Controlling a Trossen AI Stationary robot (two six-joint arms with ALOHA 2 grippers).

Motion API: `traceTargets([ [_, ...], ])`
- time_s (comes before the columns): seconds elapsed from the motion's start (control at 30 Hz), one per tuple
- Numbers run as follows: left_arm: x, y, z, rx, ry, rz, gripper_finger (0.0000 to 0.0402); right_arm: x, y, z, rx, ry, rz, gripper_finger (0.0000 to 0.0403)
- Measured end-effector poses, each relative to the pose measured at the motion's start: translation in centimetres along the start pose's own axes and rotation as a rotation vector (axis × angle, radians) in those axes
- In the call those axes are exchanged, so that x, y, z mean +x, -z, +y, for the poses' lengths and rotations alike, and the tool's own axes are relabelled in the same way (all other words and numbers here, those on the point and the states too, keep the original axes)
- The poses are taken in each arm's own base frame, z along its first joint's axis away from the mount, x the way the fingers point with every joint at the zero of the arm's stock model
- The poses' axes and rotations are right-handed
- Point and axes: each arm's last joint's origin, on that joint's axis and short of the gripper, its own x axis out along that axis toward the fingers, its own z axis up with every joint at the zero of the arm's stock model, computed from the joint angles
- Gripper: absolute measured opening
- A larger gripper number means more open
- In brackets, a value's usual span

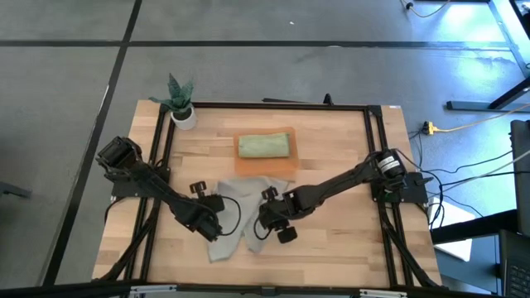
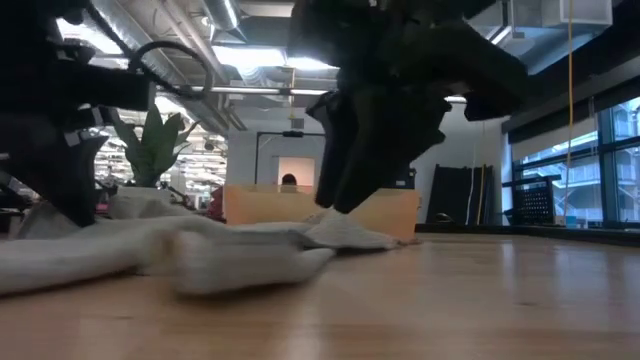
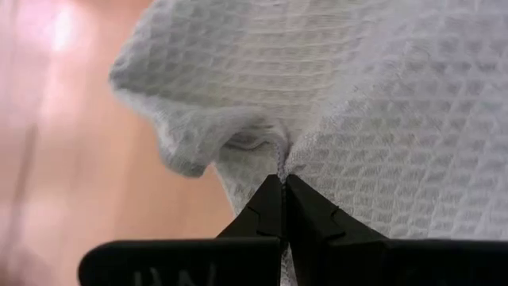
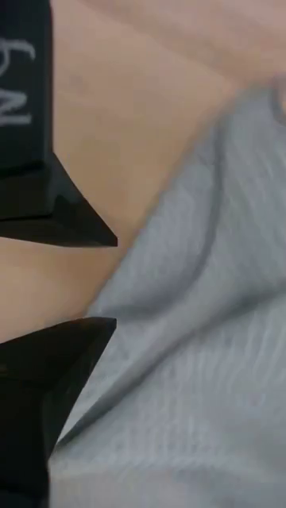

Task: Roll microfiber towels into tight, uniform cylinder then place into a basket
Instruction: Fold the gray microfiber towel

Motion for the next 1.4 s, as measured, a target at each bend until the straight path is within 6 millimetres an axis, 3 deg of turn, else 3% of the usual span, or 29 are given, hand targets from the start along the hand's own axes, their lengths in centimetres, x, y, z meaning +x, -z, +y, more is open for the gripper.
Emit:
traceTargets([
  [0.37,0.0,0.0,0.2,0.007,-0.01,0.014,0.0,2.3,0.8,1.4,-0.222,-0.184,-0.324,0.0154],
  [0.7,0.3,-0.4,0.5,-0.014,-0.012,0.024,0.0,1.9,-0.7,2.2,-0.373,-0.174,-0.535,0.0154],
  [0.9,0.4,-0.6,0.7,-0.026,-0.014,0.028,0.0,4.3,-0.2,2.6,-0.387,-0.218,-0.535,0.0154],
  [1.1,0.4,-0.7,0.7,-0.028,-0.011,0.025,0.0,4.7,-1.3,2.8,-0.401,-0.232,-0.567,0.0154],
  [1.4,0.4,-0.7,0.6,-0.035,-0.008,0.025,0.0,7.0,-1.8,3.2,-0.389,-0.311,-0.556,0.0154],
])
